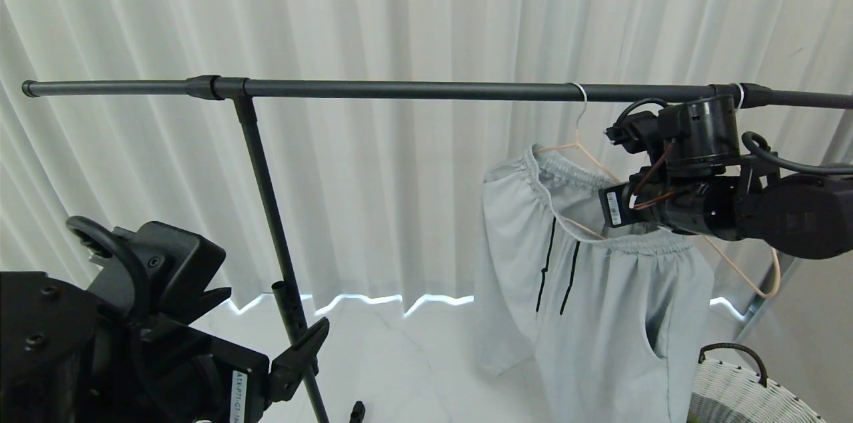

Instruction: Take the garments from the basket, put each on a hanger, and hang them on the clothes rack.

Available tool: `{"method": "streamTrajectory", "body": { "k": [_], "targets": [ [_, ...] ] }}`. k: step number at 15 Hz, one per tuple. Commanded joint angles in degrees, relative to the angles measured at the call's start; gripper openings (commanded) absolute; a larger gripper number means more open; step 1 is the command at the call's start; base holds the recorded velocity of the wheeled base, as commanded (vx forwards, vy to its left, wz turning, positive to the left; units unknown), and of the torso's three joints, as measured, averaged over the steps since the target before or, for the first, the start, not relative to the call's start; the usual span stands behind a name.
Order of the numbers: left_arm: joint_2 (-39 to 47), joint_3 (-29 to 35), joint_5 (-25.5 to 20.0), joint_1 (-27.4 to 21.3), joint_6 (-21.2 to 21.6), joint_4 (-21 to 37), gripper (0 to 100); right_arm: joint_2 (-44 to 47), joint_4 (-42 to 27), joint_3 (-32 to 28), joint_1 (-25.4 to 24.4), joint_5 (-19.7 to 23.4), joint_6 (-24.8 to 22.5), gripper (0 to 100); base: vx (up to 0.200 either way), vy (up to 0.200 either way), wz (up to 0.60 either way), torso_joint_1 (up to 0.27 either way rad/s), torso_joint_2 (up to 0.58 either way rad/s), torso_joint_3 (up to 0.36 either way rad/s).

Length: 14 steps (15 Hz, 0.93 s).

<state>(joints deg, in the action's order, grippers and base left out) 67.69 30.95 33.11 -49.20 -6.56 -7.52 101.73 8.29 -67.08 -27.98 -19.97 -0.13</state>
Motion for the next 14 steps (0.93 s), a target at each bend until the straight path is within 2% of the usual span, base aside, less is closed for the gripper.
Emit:
{"method": "streamTrajectory", "body": {
  "k": [1,5,7,10,13,14],
  "targets": [
    [0.0,0.0,0.1,0.0,0.0,0.0,100,-0.2,-0.1,0.1,-0.1,0.0,0.0,100,0.000,0.000,0.00,0.000,0.00,0.000],
    [0.0,-0.7,0.4,0.2,-0.1,0.0,100,-4.7,-0.5,0.6,-1.4,0.0,2.2,100,0.000,0.000,0.00,0.000,0.00,0.000],
    [-0.7,-1.9,0.4,0.3,0.0,0.0,100,-8.7,-0.6,3.1,-2.1,0.1,2.3,100,0.000,0.000,0.00,0.000,0.00,0.000],
    [-1.9,-3.7,1.5,0.4,0.0,0.1,100,-17.6,-0.7,12.9,-2.9,0.6,1.4,100,0.000,0.000,0.00,0.000,0.00,0.000],
    [-1.6,-5.5,5.2,1.5,0.0,0.1,100,-26.3,-0.3,23.0,-2.9,1.0,-2.3,100,0.000,0.000,0.00,0.000,0.00,0.000],
    [-1.5,-5.9,6.0,1.9,0.0,0.1,100,-28.5,-0.2,24.5,-2.9,0.9,-2.7,100,0.000,0.000,0.00,0.000,0.00,0.000]
  ]
}}
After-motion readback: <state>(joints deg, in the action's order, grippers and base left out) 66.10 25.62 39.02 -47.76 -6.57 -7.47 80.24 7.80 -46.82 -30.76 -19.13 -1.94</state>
